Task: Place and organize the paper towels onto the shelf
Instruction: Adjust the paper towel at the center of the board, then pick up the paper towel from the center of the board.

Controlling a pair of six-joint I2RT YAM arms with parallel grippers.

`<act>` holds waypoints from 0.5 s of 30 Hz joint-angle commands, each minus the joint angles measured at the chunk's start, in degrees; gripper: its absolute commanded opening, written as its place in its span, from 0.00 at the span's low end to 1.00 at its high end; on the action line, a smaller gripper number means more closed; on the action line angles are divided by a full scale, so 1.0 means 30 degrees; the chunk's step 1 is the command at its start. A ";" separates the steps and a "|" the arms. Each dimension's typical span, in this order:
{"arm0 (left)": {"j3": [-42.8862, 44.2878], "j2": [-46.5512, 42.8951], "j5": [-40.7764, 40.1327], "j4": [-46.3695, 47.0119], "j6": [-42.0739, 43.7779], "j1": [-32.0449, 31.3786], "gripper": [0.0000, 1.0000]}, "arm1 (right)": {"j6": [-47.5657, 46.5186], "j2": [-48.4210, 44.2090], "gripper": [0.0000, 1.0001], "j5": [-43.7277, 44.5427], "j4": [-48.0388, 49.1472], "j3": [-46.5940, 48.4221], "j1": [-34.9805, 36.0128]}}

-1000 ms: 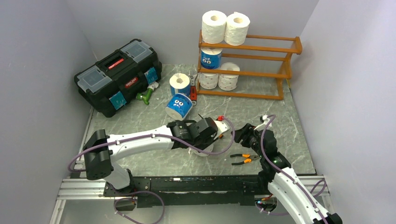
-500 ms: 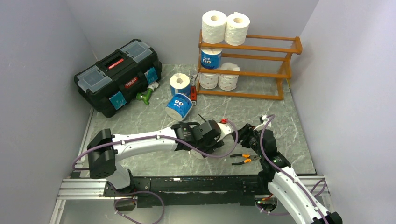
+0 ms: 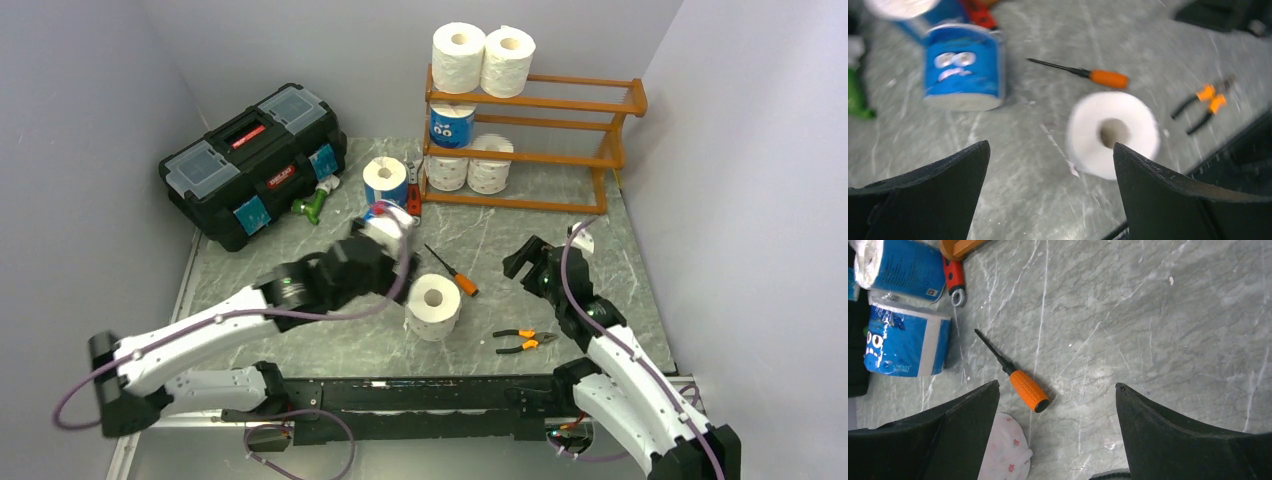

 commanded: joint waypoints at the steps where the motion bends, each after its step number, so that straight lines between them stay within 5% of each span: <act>1: -0.3555 -0.3788 0.0008 0.1988 -0.4495 0.3795 0.99 | 0.0308 0.1339 0.89 0.1073 -0.1679 0.2050 -0.0032; 7: -0.7857 -0.8431 -0.1901 0.2696 -0.9263 0.6439 0.99 | 0.0529 0.0514 0.88 -0.0340 0.0155 0.1197 -0.0283; 15: -0.9785 -0.9553 -0.0589 0.2179 -1.0225 0.8310 0.99 | -0.1901 0.2058 0.88 -0.5649 0.1239 0.3108 -0.0358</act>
